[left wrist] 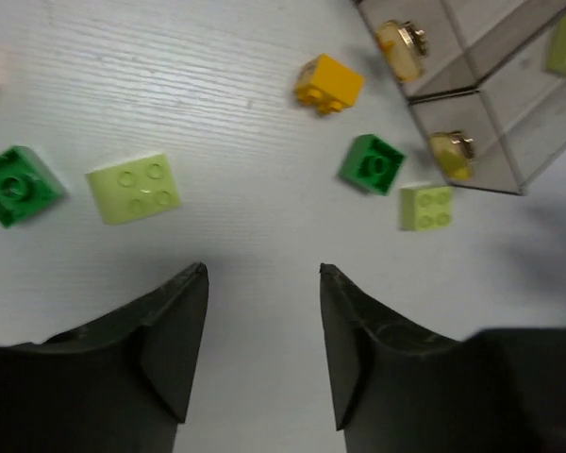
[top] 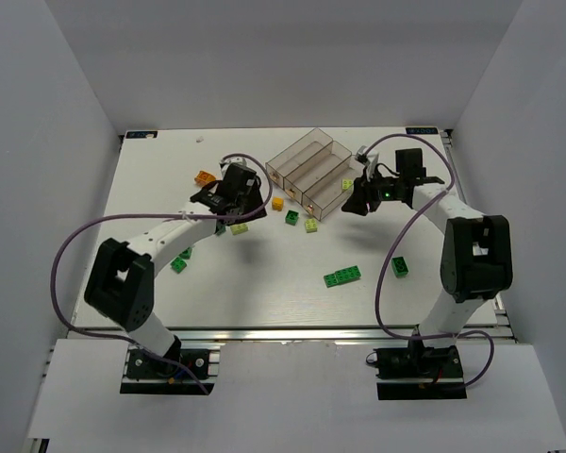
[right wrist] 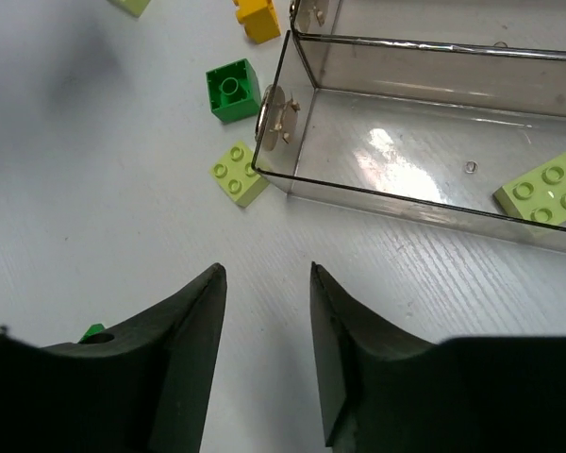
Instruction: Sort the legos into containers by color
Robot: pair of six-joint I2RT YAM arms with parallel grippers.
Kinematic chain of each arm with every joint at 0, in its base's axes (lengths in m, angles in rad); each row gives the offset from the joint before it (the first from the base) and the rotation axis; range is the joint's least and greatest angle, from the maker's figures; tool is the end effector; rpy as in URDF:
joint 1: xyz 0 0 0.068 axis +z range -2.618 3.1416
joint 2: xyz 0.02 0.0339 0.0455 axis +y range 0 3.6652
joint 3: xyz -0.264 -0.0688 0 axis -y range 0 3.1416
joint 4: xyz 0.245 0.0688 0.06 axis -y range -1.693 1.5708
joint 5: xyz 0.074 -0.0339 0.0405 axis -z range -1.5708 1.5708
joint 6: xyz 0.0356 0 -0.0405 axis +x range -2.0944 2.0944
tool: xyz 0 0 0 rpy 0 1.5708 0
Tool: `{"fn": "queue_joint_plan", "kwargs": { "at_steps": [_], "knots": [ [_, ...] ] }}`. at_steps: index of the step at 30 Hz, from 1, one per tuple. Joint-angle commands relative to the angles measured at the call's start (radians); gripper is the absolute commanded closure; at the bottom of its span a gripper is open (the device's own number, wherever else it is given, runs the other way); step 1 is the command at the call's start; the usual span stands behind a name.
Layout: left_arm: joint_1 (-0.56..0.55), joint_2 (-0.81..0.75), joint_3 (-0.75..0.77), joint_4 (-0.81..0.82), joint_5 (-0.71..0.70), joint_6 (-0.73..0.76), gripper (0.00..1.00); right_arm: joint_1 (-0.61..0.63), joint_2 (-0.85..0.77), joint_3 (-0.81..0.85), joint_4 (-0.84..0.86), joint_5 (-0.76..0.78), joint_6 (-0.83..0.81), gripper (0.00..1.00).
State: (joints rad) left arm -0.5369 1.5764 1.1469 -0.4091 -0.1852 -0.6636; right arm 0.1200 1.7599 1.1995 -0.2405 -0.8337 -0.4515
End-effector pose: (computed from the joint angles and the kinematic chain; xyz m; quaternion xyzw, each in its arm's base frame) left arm 0.2973 -0.1693 0.2490 -0.0919 0.9258 -0.1301 0.3429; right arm 0.3713 0.0713 0.2231 -0.3848 0.7702 0.3135 0.4006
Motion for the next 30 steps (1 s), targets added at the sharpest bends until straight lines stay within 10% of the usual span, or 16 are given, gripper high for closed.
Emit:
{"fn": "queue_joint_plan", "kwargs": {
  "at_steps": [1,12,30],
  "knots": [
    [0.002,0.049,0.092,-0.164,-0.140,0.064,0.35,0.000,-0.085,-0.015,0.015,0.002,-0.006,0.52],
    [0.003,0.238,0.215,-0.310,-0.008,0.910,0.33,0.000,-0.083,-0.026,0.007,-0.013,-0.024,0.48],
    [0.037,0.392,0.218,-0.155,0.016,1.061,0.34,0.000,-0.123,-0.086,0.003,0.004,-0.042,0.46]
  ]
}}
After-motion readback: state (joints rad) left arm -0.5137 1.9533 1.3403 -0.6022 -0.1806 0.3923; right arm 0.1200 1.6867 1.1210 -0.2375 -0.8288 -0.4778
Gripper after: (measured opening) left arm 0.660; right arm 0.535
